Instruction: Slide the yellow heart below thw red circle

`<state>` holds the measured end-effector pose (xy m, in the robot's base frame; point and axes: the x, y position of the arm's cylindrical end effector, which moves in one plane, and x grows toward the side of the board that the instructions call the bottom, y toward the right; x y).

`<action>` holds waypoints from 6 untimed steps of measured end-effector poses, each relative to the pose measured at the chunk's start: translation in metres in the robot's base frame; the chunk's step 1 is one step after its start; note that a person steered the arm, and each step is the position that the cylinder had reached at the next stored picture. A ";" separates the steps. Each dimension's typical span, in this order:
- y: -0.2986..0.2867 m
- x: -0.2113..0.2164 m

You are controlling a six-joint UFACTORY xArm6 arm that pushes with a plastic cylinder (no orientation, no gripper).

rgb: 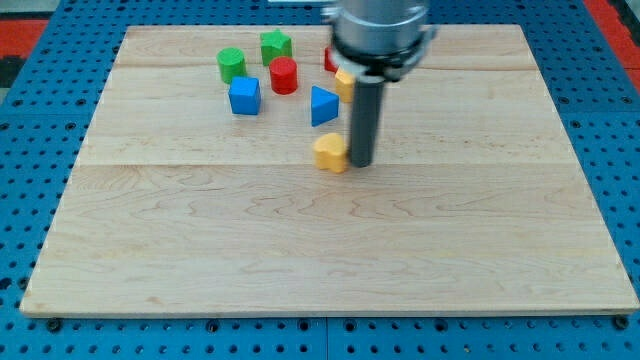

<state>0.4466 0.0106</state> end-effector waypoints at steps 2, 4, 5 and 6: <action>-0.088 0.029; -0.058 0.013; -0.040 0.013; -0.043 -0.001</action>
